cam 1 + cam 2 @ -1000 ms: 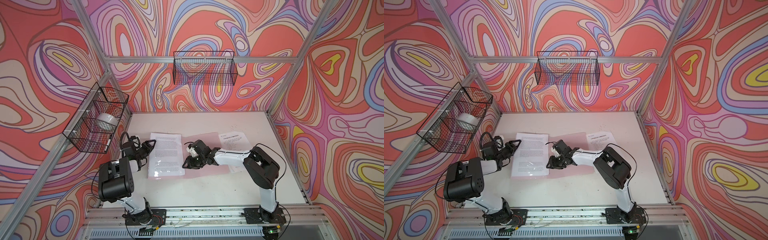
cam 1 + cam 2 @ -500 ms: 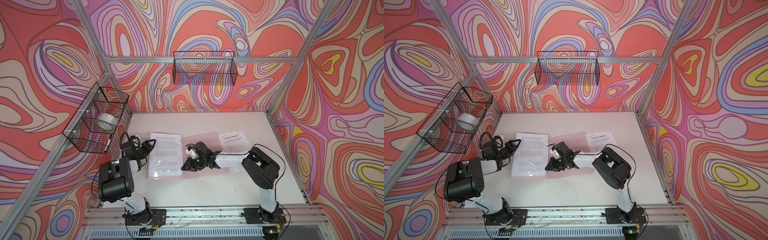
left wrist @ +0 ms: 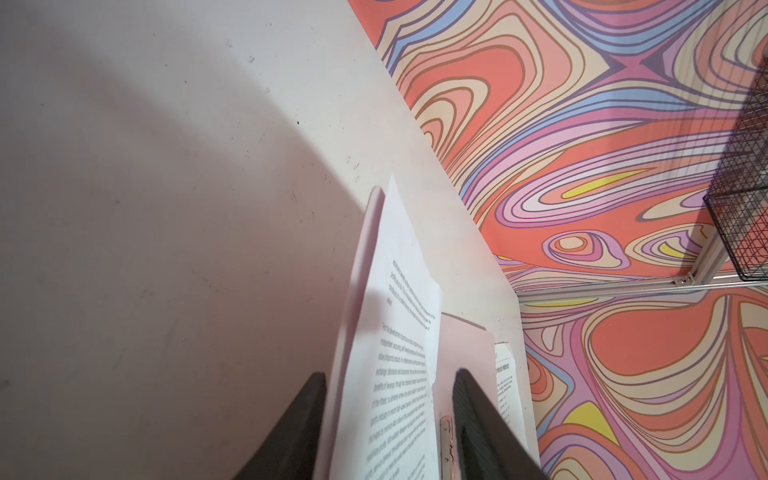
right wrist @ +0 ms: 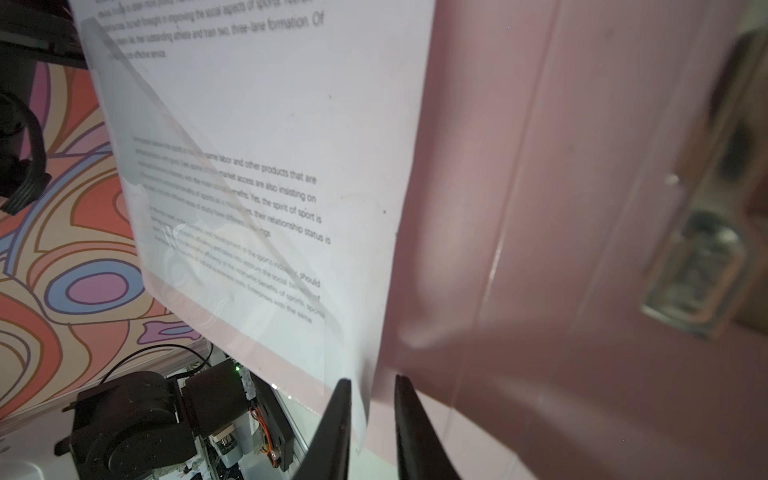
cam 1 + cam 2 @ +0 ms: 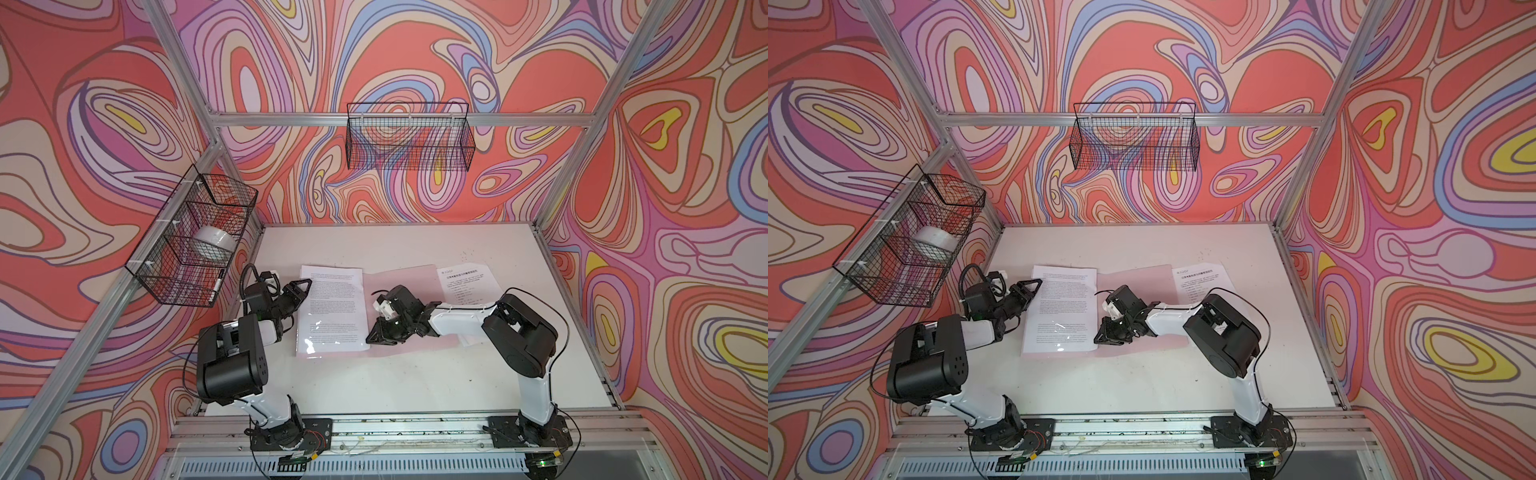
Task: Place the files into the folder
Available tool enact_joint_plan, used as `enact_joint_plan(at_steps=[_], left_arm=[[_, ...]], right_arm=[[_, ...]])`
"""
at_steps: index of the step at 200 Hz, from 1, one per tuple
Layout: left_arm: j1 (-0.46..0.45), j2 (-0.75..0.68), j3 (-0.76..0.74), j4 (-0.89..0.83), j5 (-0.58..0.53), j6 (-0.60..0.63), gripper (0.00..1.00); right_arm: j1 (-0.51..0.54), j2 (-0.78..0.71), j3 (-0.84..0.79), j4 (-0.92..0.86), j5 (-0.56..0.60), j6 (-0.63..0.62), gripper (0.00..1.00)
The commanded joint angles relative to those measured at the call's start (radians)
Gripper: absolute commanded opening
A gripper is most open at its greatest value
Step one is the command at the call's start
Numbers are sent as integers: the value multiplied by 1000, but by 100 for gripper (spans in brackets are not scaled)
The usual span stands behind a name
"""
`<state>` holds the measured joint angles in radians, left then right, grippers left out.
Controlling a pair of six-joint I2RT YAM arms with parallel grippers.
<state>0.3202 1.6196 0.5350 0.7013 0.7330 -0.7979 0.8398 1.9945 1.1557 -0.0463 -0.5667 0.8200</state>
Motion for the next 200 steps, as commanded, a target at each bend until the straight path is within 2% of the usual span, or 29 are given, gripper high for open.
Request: enact_joint_plan(at_steps=[1,67,89,200], left_arm=[[-4,5,-10,40,10,-7,50],[-4,27,-10,73,21,-25,50],[-4,19,-10,65,19,-19,50],[-4,12,-10,52,14,-12,50]], right_arm=[[9,28,24,-16,10,-22,20],[9,73,50,-3,-37,-22,18],[9,85,62,-15,-41,-26,0],[27,49,58,-93,-13,-137,0]])
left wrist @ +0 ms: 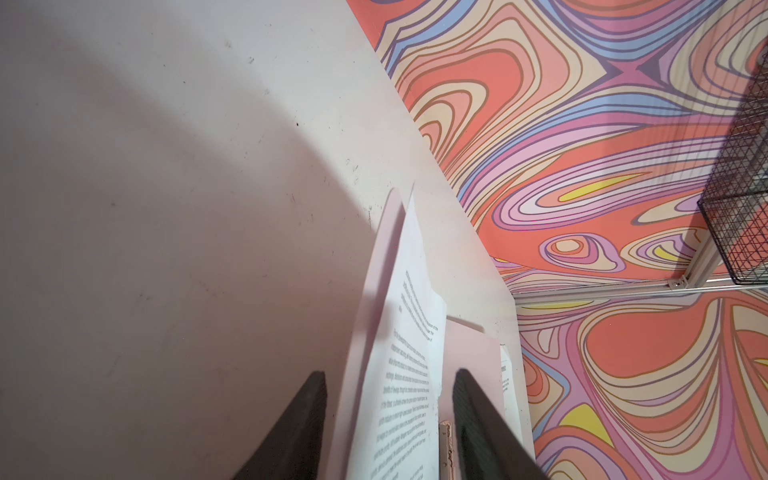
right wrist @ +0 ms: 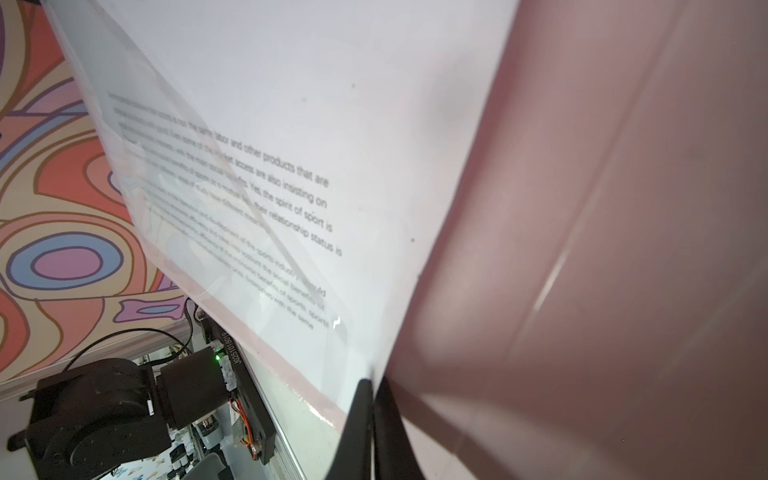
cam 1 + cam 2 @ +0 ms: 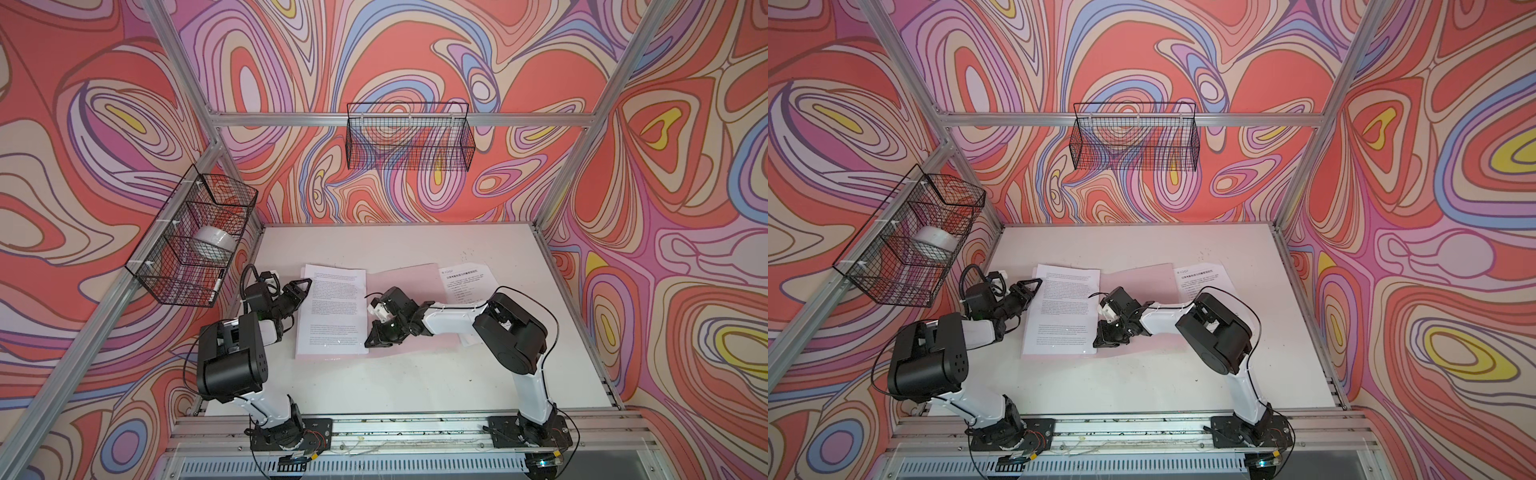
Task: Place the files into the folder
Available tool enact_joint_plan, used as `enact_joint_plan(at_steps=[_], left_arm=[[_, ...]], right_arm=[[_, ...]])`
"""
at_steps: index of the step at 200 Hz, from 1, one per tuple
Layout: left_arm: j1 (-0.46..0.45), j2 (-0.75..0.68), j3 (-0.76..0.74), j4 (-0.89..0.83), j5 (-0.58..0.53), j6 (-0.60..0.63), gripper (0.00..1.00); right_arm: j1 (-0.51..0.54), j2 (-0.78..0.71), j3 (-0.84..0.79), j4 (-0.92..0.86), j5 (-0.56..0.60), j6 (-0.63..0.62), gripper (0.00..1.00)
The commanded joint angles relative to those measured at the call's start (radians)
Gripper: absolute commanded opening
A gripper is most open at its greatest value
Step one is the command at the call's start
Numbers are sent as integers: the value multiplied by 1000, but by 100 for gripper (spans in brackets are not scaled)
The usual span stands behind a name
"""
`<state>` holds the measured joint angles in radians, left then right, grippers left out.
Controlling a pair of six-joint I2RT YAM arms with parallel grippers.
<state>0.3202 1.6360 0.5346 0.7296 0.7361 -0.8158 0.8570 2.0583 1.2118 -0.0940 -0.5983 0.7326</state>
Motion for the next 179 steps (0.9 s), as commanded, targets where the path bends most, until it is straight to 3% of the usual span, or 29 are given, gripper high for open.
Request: enact_joint_plan(at_steps=[1,76,91,100,135,179], left_arm=[[-4,-4,-10,24,11,6,50],[-4,-5,-10,13,1,10,49],[-4,-14,-10,-3,-6,21,49],[-4,-19,-10,-8,-8,24,50],[-3,-25,-10,-22,-12,32,50],[-3,-21,-10,-12,-11,28,50]], right_arm=[[10,-15,2,-46,17,-50,0],[11,-33,4,-93,42,-78,0],[10,-52,19,-117,60,-81,48],[9,-67,42,-148,81,-92,62],[-32,-99,139,-267,194,-164,64],[-151,-10,288,-297,225,-210,58]])
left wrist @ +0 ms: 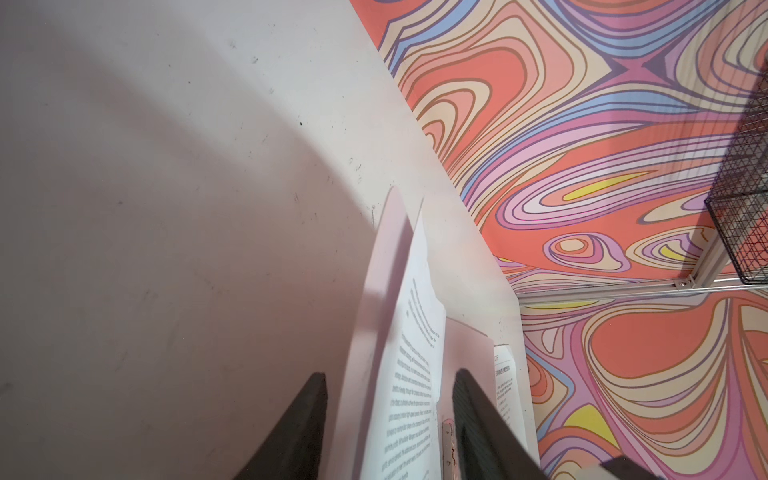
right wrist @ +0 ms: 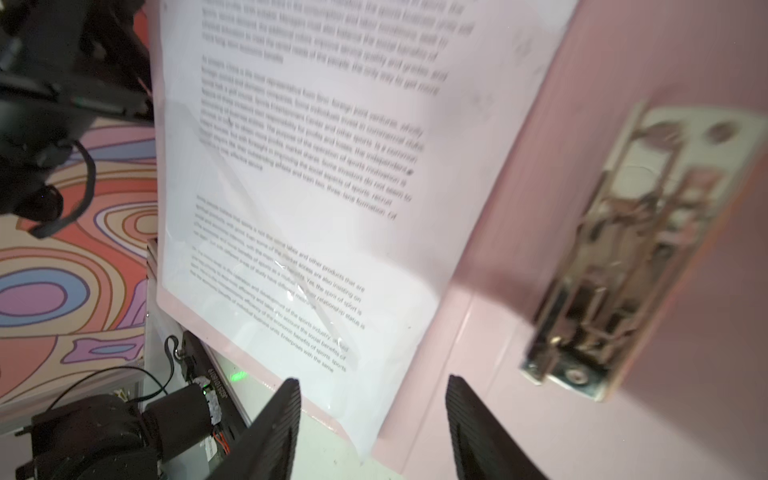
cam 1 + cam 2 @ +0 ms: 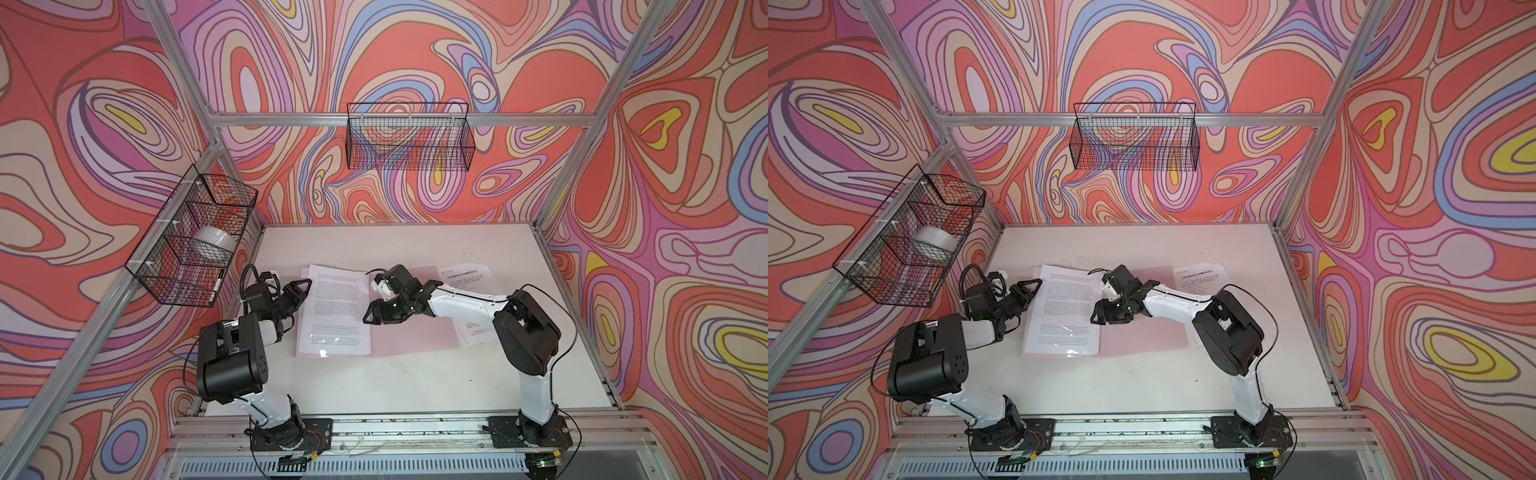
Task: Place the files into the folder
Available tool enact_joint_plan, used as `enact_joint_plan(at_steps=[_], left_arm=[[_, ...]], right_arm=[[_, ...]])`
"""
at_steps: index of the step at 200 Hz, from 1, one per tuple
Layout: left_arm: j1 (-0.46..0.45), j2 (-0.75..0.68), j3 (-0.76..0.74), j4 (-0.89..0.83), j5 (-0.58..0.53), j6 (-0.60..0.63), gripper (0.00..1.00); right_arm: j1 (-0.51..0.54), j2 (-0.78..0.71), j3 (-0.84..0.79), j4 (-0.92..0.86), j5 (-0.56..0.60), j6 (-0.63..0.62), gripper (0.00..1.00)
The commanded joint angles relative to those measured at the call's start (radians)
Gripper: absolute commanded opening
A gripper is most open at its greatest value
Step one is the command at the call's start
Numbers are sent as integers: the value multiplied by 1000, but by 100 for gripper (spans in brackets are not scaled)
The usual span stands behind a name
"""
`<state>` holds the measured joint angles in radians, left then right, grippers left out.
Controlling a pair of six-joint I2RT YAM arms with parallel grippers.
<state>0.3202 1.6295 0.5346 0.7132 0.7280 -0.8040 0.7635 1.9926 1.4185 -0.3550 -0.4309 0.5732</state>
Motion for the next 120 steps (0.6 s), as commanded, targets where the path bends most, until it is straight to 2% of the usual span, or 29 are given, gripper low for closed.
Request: enact_joint_plan(at_steps=[1,66,96,120], left_arm=[[-3,-13,-10,6,-3,16,50],[-2,-3,-8,18,9,6,54],[-1,5,-4,18,14,5,56],[-2,16,1,21,20,1,56]], right_arm=[[-60,57,83,-34,57,-53,58],[-119,354,423,-8,40,-98,56],[-133,412,474,30,8,-85,55],[-146,418,442,101,-48,-51,54]])
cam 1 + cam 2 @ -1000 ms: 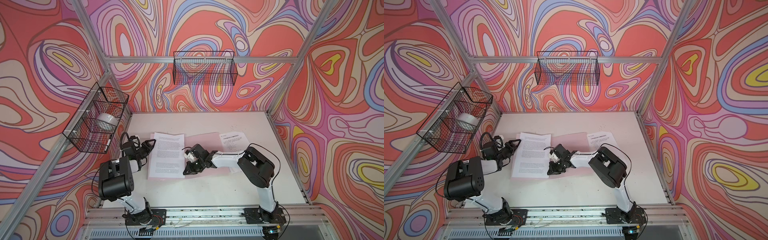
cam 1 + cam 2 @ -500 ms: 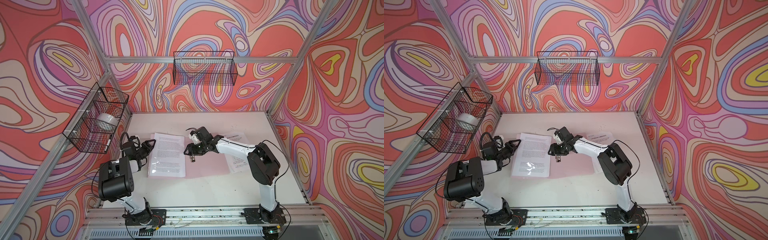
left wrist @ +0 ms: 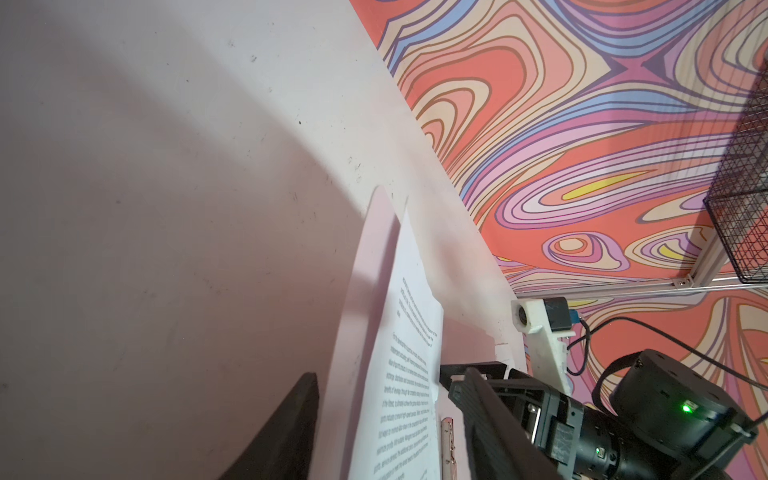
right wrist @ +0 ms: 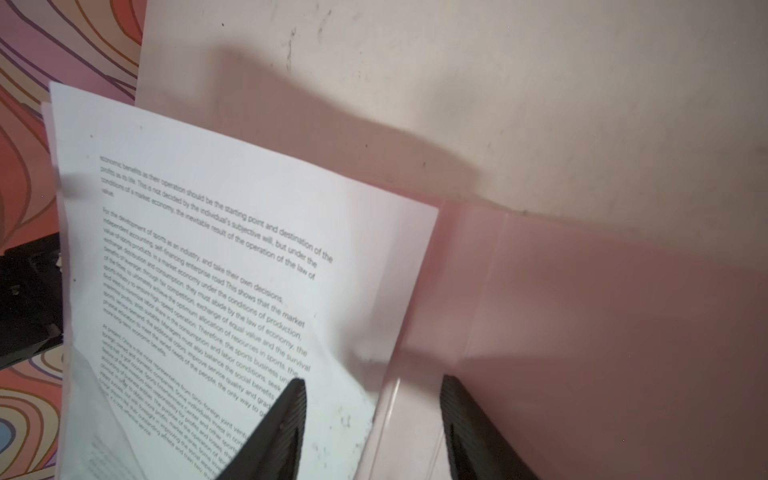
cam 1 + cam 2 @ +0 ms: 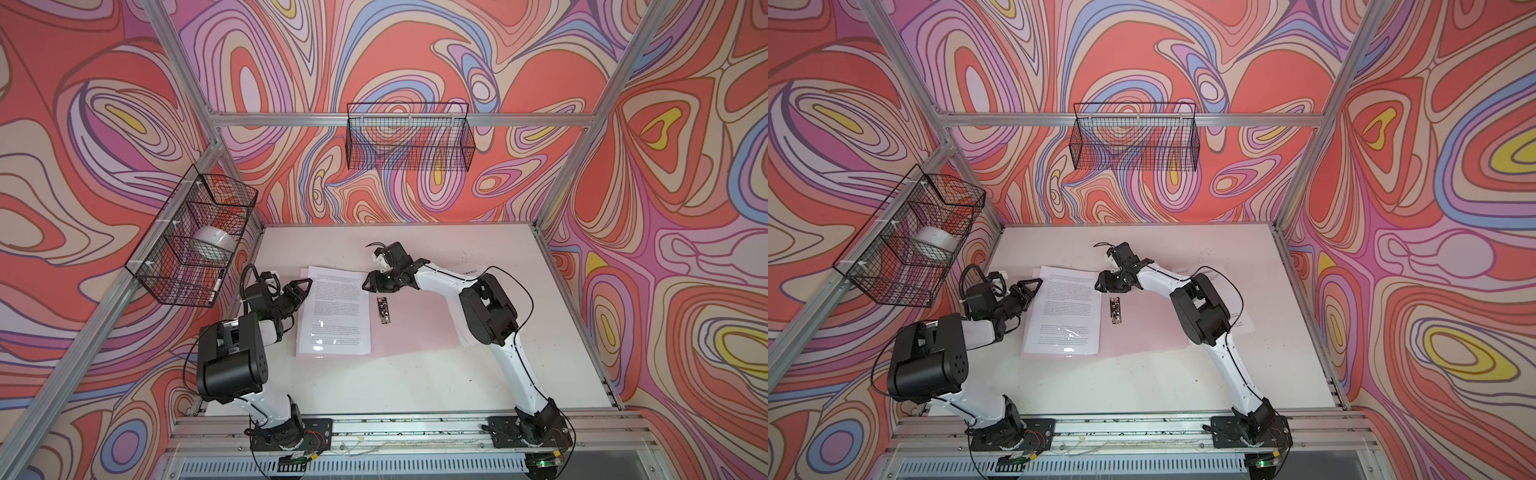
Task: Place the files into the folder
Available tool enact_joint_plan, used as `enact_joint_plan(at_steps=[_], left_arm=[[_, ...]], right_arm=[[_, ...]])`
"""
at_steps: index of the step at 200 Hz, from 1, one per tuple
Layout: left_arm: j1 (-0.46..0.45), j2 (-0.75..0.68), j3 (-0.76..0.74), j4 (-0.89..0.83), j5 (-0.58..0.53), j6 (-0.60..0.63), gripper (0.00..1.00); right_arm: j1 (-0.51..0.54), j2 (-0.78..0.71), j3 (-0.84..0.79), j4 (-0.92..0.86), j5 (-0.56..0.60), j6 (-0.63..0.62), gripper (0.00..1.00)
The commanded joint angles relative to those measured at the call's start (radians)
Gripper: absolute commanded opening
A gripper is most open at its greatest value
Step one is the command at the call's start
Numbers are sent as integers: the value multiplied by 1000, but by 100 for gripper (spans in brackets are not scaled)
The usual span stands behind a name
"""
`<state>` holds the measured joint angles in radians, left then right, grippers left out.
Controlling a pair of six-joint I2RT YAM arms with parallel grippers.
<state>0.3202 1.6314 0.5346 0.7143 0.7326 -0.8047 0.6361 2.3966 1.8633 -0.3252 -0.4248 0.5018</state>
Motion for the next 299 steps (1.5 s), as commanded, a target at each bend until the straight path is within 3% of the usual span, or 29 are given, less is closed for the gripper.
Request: enact_joint_plan(at_steps=[1,35,78,211,242,253,299], left_arm=[[-2,15,2,20,17,2,56],[-2,22,4,22,19,1,56],[-2,25,7,16,20,4,55],[-3,27,8,14,22,7,55],[-2,26,10,13,22,7,55],[-3,25,10,12,20,8,54],[-3,27,10,13,22,7,54]], right_arm=[[-19,14,-6,75,-56,23,54],[-39,17,-62,193,-154,86,52],[-48,40,-51,209,-164,114,52],[-58,114,-44,438,-342,278,48],[-58,114,-56,492,-370,317,41],[-58,107,-67,497,-371,317,33],[-69,91,-105,505,-381,304,33]])
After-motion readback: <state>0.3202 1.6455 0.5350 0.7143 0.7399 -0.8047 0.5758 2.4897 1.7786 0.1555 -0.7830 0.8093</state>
